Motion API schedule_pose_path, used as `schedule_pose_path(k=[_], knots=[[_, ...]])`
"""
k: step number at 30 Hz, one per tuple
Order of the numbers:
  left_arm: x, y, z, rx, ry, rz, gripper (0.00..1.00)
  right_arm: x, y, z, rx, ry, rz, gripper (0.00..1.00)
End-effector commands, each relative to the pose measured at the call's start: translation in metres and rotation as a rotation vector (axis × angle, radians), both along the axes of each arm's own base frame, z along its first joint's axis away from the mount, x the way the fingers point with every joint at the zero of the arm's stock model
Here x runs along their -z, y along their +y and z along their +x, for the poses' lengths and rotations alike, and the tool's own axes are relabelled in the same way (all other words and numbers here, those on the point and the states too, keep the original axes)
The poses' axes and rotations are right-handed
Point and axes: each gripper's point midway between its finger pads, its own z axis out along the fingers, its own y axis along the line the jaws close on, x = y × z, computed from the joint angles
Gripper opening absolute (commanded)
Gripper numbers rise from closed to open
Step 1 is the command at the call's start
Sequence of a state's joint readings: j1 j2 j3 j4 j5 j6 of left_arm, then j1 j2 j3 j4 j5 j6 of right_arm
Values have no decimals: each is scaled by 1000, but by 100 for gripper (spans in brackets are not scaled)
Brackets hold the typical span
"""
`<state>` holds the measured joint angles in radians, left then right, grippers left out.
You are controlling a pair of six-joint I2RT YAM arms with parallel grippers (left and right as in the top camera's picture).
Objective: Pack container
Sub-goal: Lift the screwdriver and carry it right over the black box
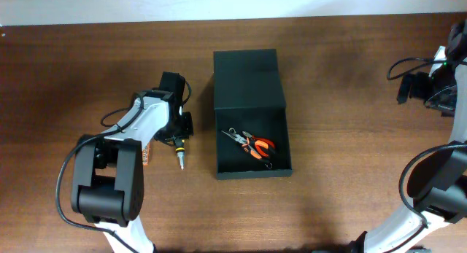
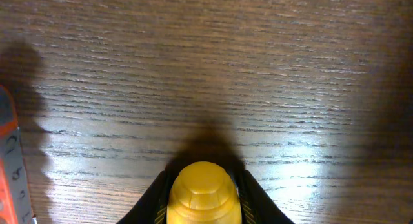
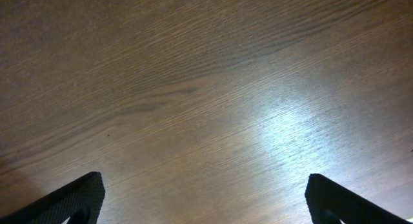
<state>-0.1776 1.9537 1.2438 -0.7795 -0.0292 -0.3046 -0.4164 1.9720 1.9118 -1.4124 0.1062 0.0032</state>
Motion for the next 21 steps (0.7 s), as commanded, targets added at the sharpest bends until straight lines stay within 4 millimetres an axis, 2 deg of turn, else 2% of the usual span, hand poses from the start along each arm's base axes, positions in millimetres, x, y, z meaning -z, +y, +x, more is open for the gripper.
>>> schedule_pose_path(k=[1, 5, 8, 14, 16, 18, 21], knots=[[-4, -6, 6, 2, 18, -34, 2, -6, 0, -2, 12, -15, -4, 99], [-31, -10, 26, 3, -22, -40, 2, -6, 0, -2, 12, -16, -4, 99], [-59, -13, 47, 7, -77, -46, 2, -6, 0, -2, 12, -15, -4, 99], [-131, -26, 85, 45, -220, -69, 2, -6, 0, -2, 12, -15, -4, 99], [-156, -36, 93, 65, -267, -80, 2, -6, 0, -2, 12, -15, -4, 99], [-180, -56, 97, 105, -312, -101, 2, -6, 0, -2, 12, -15, -4, 99], [-205, -97, 93, 249, -365, -127, 2, -6, 0, -2, 12, -15, -4, 99]])
